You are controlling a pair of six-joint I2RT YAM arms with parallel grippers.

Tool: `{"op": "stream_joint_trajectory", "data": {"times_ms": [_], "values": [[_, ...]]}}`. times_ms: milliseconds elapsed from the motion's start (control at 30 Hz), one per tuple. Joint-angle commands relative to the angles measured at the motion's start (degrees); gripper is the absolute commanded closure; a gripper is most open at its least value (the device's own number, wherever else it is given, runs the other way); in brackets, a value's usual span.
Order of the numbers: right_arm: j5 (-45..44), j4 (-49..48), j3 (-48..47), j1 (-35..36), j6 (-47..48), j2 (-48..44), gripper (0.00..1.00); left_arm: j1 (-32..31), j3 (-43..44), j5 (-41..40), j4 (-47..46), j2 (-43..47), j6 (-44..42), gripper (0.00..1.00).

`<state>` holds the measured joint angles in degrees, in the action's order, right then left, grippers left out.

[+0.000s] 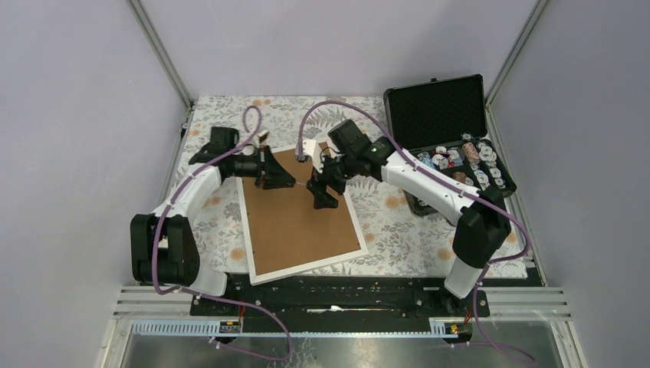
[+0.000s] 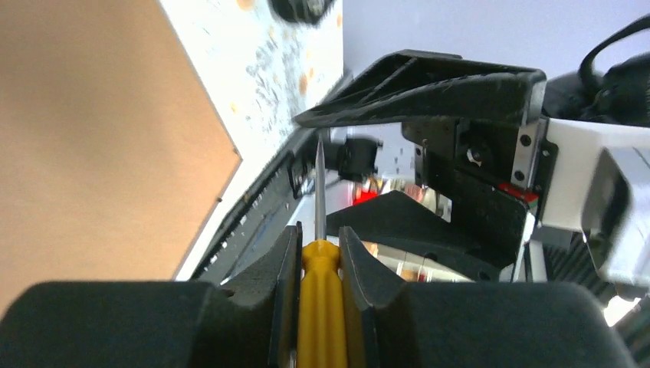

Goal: Take the photo out of the frame
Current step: Adjust the screwdriver, then adjust the photo frame at the center of the board.

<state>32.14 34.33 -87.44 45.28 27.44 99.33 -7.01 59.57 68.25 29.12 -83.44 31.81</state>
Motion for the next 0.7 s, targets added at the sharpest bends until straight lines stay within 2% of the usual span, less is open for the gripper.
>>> {"op": "stream_joint_trajectory", "data": {"times_ms": [0, 67, 167, 233, 400, 667], "values": [[0.15, -1.84, -4.54, -7.08, -6.81, 1.58, 0.11, 10.96, 3.32, -2.11, 4.56, -0.41, -4.55, 1.0], [-1.3, -3.47, -6.99, -10.73, -11.61, 4.41, 0.09, 14.99, 4.68, -3.87, 6.92, -0.45, -6.76, 1.0], [-9.42, -5.84, -11.67, -13.99, -18.92, 10.74, 0.12, 20.09, 4.29, -7.9, 7.43, 0.47, -6.55, 1.0], [-17.8, -5.53, -16.73, -14.36, -22.21, 16.26, 0.16, 21.78, 3.7, -9.68, 7.51, 1.13, -6.35, 1.0], [-29.16, -1.8, -28.11, -14.98, -30.27, 28.27, 0.25, 22.66, 2.95, -10.86, 7.61, 3.26, -5.74, 1.0], [-30.66, -4.58, -35.13, -15.43, -32.49, 36.87, 0.3, 23.45, 1.46, -12.17, 9.16, 5.64, -6.65, 1.0]]}}
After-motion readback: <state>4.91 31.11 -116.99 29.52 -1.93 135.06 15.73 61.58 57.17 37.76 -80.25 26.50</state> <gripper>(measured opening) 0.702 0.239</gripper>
